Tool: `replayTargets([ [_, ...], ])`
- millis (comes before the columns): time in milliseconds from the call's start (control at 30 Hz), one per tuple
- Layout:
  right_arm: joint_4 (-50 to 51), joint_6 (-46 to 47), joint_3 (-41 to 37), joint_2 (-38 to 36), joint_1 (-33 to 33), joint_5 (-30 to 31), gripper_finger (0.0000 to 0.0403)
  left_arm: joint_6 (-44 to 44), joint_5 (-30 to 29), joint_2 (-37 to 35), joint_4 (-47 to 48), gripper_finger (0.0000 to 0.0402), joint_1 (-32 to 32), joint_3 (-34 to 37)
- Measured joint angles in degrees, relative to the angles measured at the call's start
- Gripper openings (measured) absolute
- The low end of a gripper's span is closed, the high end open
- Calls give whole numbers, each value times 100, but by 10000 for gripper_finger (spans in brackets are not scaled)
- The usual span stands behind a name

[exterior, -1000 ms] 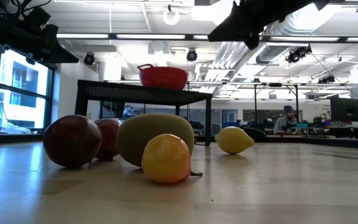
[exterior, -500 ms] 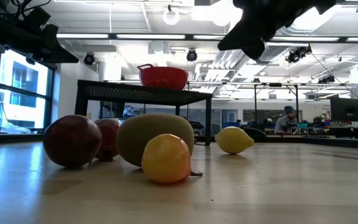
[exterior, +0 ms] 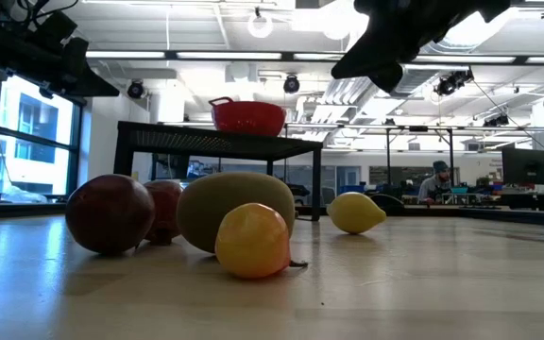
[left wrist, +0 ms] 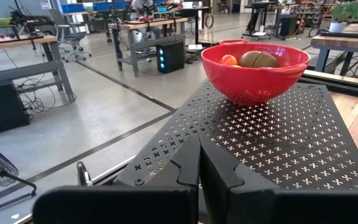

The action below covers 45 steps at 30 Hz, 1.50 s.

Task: Pick & Place Fruit
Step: Put the lemon into the red strainer bowl on the shelf

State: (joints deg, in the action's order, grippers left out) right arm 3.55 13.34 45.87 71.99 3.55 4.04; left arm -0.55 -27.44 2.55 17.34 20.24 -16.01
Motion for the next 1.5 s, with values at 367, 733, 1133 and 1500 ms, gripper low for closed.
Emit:
replayTargets([
  [367,-197,-4,1,0,-7,95,2,2,0,-2,127,0,1,0],
  [733,-249,-5,2,3,17,357,2,2,0,0,129,0,1,0],
  [1133,989,188,768,618,20,611,2,2,-1,0,131,0,-1,0],
  [1500,1637,208,826,918,20,-42,30,2,-2,-2,132,0,-1,0],
])
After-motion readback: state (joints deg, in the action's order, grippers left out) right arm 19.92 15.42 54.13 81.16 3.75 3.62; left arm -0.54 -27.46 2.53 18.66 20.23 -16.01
